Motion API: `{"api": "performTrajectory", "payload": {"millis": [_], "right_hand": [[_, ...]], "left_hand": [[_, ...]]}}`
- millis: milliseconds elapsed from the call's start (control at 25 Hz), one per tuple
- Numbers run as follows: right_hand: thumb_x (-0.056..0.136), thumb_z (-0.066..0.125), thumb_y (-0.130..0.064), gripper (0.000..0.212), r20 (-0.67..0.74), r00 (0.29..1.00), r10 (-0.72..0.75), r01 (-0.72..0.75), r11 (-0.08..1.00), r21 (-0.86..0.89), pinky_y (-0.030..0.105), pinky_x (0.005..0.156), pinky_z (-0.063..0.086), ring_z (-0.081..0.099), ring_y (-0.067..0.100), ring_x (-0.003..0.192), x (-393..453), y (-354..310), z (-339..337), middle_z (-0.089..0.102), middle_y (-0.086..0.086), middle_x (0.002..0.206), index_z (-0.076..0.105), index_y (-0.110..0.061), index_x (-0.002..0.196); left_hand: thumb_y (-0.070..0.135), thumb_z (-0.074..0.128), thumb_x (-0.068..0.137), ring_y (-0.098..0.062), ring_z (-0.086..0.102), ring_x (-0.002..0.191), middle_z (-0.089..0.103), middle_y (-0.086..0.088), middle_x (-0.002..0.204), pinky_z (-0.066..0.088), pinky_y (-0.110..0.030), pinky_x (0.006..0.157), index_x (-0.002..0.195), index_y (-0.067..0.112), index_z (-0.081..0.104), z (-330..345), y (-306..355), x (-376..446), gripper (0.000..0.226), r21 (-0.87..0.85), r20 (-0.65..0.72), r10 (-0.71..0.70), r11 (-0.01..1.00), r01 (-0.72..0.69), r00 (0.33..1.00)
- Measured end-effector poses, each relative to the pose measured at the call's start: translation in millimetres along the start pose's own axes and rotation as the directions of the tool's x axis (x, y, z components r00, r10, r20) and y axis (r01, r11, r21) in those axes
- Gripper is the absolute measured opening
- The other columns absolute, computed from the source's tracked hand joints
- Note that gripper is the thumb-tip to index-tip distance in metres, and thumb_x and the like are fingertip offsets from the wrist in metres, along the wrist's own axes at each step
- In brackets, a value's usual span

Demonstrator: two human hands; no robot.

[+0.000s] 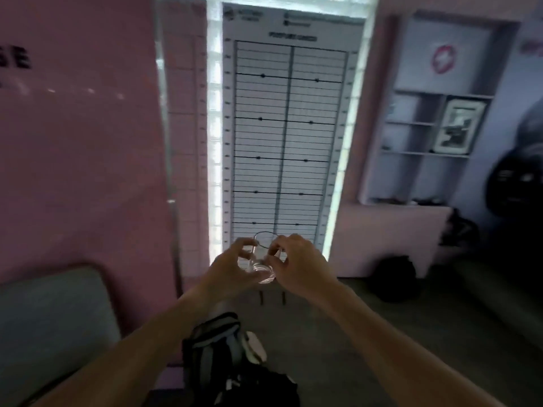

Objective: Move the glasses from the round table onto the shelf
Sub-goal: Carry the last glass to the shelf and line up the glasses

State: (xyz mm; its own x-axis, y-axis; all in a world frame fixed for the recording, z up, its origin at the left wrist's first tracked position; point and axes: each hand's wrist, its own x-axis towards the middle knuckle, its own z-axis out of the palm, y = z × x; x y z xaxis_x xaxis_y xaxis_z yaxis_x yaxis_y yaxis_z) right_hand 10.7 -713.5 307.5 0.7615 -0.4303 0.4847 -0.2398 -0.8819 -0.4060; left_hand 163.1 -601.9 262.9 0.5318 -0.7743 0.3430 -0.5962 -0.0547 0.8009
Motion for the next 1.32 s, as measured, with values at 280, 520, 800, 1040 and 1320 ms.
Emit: {"api": "performTrajectory", "payload": {"millis": [280,520,800,1040,1320], "right_hand": [[0.087,0.064,-0.04,0.012,-0.127,0.966,0.227,-0.242,0.963,-0.115,0.03,0.067,0.048,0.059,0.015,0.078,-39.6,131.4,-97.3,0.059,-0.005,0.095,0.063,-0.029,0.093],[0.088,0.063,-0.04,0.011,-0.192,0.928,0.32,-0.352,0.92,-0.169,0.035,0.074,0.053,0.061,0.018,0.081,-15.6,213.9,-140.3,0.061,-0.003,0.098,0.063,-0.031,0.095],[0.088,0.064,-0.036,0.012,-0.323,0.876,0.357,-0.433,0.879,-0.201,0.037,0.077,0.053,0.06,0.02,0.088,67.0,296.2,-177.8,0.061,0.0,0.101,0.064,-0.028,0.097],[0.089,0.063,-0.037,0.015,-0.35,0.853,0.386,-0.47,0.861,-0.194,0.041,0.08,0.055,0.063,0.02,0.086,121.3,370.4,-199.2,0.062,-0.001,0.103,0.064,-0.027,0.099],[0.089,0.063,-0.036,0.013,-0.358,0.867,0.347,-0.431,0.882,-0.19,0.035,0.078,0.054,0.062,0.016,0.082,173.7,493.4,-226.5,0.065,-0.001,0.104,0.066,-0.027,0.098]], "left_hand": [[0.055,0.086,0.058,-0.008,0.069,0.084,0.064,0.017,0.102,0.058,-0.031,0.077,0.111,0.059,0.046,161.8,71.2,74.8,0.066,-0.058,0.223,0.152,0.988,-0.143,0.963],[0.052,0.089,0.056,-0.007,0.072,0.078,0.065,0.016,0.098,0.056,-0.028,0.072,0.108,0.059,0.047,245.3,95.3,164.1,0.067,-0.152,0.303,0.241,0.967,-0.203,0.922],[0.057,0.088,0.05,-0.005,0.067,0.08,0.066,0.016,0.095,0.05,-0.026,0.068,0.11,0.051,0.049,302.7,119.1,301.1,0.072,-0.196,0.341,0.291,0.952,-0.235,0.894],[0.058,0.089,0.049,-0.011,0.067,0.078,0.067,0.011,0.097,0.056,-0.035,0.073,0.111,0.046,0.051,353.8,129.9,392.2,0.074,-0.245,0.37,0.318,0.94,-0.238,0.873],[0.067,0.085,0.045,-0.011,0.069,0.081,0.067,0.013,0.097,0.058,-0.038,0.076,0.11,0.051,0.05,436.6,143.7,488.6,0.076,-0.231,0.356,0.34,0.934,-0.271,0.87]]}}
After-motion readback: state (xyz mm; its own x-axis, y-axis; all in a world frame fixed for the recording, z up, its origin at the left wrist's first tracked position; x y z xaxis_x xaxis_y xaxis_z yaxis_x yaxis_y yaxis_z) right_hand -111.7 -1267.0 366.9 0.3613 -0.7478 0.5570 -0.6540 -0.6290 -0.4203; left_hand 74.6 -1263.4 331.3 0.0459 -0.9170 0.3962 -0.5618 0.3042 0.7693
